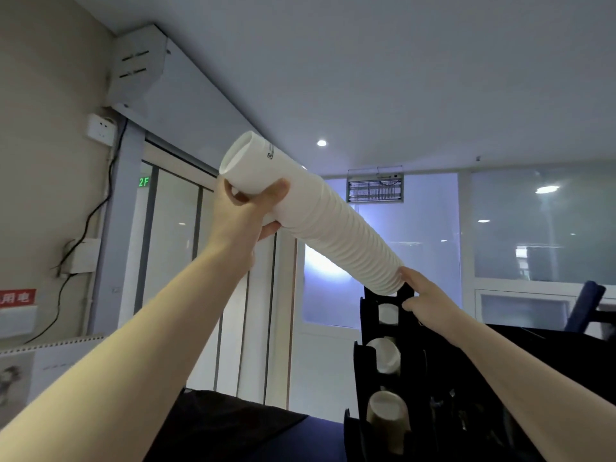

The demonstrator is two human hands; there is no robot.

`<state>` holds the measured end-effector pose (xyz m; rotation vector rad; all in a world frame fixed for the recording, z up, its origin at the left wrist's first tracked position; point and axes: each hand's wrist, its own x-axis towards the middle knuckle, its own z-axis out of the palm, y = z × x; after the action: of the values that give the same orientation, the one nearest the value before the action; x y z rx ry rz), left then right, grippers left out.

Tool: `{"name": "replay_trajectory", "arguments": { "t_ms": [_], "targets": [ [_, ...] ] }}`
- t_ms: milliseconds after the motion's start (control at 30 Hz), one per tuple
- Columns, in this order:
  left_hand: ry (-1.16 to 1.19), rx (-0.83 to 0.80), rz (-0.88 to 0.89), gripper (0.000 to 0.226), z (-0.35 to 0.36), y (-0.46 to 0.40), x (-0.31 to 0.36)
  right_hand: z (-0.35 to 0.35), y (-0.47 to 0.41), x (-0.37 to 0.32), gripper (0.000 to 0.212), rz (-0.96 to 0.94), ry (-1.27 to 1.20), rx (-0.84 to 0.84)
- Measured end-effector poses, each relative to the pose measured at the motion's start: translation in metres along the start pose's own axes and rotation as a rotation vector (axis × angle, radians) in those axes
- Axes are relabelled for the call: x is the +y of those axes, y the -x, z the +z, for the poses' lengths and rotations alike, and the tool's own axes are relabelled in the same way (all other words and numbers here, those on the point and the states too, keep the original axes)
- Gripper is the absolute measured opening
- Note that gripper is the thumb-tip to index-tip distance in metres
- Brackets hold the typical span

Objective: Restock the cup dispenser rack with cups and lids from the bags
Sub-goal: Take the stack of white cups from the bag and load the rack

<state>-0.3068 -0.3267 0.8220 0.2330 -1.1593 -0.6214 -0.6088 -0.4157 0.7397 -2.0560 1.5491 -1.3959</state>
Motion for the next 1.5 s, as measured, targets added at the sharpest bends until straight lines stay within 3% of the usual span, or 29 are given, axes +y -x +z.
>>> {"name": "replay_trajectory", "arguments": {
  "t_ms": [200, 600, 933, 1333, 1500],
  "targets": [
    [-0.06, -0.014, -0.005, 0.057, 0.019, -0.011, -0.016, -0.003, -0.022, 0.017, 0.076, 0.031, 0.013, 0.005],
    [-0.135, -0.006, -0.001, 0.058, 0.057, -0.011, -0.015, -0.018, -0.023, 0.04, 0.069, 0.033, -0.235, 0.015],
    [0.11, 0.031, -0.086, 0.054, 0.057, 0.018, 0.003, -0.053, 0.019, 0.018, 0.063, 0.035, -0.365, 0.343],
    [0.334, -0.097, -0.231, 0.033, 0.092, 0.094, -0.021, -0.125, 0.18, 0.015, 0.051, 0.097, -0.339, 0.644],
    [0.41, -0.086, -0.378, 0.025, 0.129, 0.138, -0.041, -0.173, 0.233, 0.029, 0.053, 0.166, -0.278, 0.712]
  ]
}}
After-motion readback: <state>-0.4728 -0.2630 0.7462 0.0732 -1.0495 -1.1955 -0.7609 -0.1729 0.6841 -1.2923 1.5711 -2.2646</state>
